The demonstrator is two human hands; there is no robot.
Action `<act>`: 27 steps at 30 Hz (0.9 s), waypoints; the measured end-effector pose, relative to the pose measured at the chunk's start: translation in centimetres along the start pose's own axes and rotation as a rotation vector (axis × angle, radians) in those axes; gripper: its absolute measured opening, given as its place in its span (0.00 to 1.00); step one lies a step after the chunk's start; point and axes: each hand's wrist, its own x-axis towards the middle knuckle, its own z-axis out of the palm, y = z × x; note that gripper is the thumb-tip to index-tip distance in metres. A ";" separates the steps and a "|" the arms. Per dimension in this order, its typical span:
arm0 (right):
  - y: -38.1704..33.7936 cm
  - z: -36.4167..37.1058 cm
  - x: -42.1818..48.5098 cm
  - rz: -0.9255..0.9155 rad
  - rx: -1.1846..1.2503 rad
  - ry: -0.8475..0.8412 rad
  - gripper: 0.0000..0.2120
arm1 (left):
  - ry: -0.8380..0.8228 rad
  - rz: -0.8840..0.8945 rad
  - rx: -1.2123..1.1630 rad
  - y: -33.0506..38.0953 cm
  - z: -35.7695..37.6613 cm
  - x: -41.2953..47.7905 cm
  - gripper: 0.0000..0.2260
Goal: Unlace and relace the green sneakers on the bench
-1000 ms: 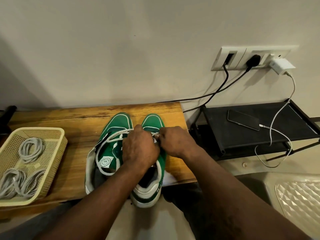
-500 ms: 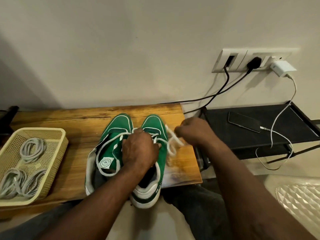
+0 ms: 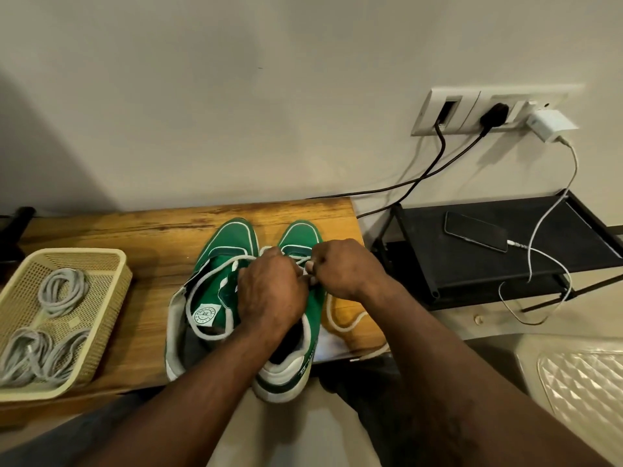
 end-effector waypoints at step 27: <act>-0.3 0.2 0.2 0.013 0.152 0.053 0.09 | -0.018 -0.030 -0.069 -0.6 0.3 0.4 0.22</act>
